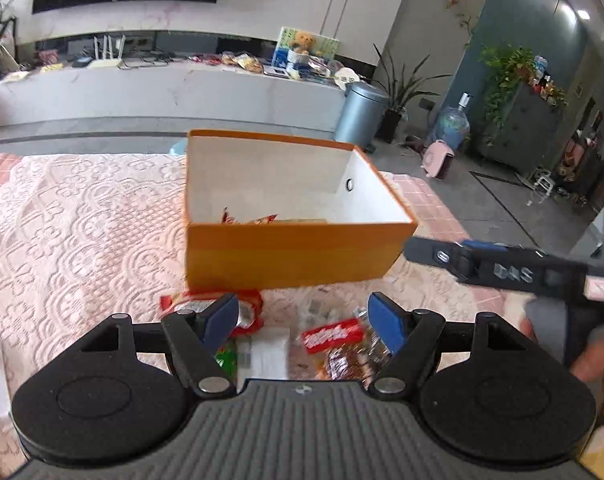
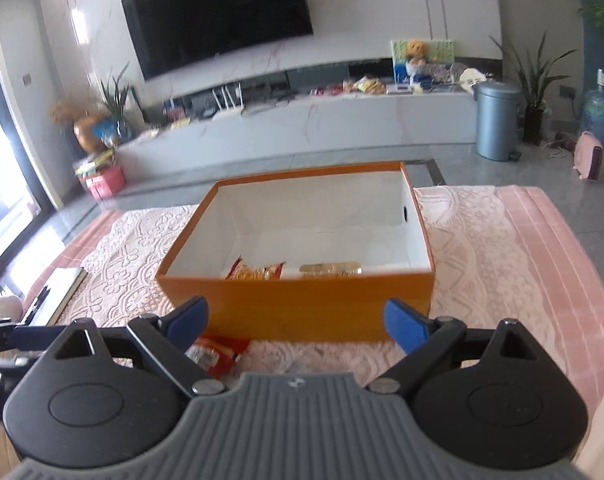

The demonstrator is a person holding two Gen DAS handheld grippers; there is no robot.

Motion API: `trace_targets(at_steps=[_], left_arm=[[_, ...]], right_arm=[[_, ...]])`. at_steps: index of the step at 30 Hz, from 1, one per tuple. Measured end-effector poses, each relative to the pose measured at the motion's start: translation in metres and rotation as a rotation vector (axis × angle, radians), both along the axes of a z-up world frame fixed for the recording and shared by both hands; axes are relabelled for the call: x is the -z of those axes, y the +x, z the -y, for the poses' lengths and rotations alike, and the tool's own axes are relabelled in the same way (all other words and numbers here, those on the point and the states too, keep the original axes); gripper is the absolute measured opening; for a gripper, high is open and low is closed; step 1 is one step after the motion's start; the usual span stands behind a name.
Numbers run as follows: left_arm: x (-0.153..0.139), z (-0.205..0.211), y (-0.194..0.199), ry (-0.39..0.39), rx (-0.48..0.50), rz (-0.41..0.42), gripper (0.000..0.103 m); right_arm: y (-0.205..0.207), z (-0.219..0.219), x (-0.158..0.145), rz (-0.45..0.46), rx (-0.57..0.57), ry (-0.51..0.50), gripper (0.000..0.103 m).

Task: Organize snacks
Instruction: 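Withdraw both tools from the box back toward the snack pile, then grasp the round cake pack with left tool while right tool grasps red meat pack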

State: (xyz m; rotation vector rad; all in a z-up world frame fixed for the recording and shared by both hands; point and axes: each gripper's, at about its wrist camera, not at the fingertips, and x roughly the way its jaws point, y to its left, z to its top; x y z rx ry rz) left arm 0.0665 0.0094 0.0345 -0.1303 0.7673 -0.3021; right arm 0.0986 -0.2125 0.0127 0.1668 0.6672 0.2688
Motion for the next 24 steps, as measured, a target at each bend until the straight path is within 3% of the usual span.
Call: trace_targets(at_steps=[5,8,12,20,24], left_arm=[[0.024,0.0,-0.016,0.06,-0.009,0.029,0.087],[0.041,0.0,-0.022,0.115,-0.026,0.031,0.087],[0.064,-0.01,-0.019,0.158,-0.082,-0.01,0.087],[0.091,-0.034,-0.01,0.099,-0.183,-0.054,0.087],[0.102,-0.034,-0.005,0.089,-0.187,-0.06,0.087]], right_arm=[[-0.049,0.003,0.035,0.071,0.061,0.064,0.092],[-0.068,-0.011,0.062,0.11,0.121,-0.004,0.091],[-0.074,-0.035,0.083,0.111,0.065,-0.12,0.088],[-0.072,-0.06,0.111,0.135,-0.024,-0.227,0.072],[-0.072,-0.069,0.119,0.144,-0.058,-0.266,0.071]])
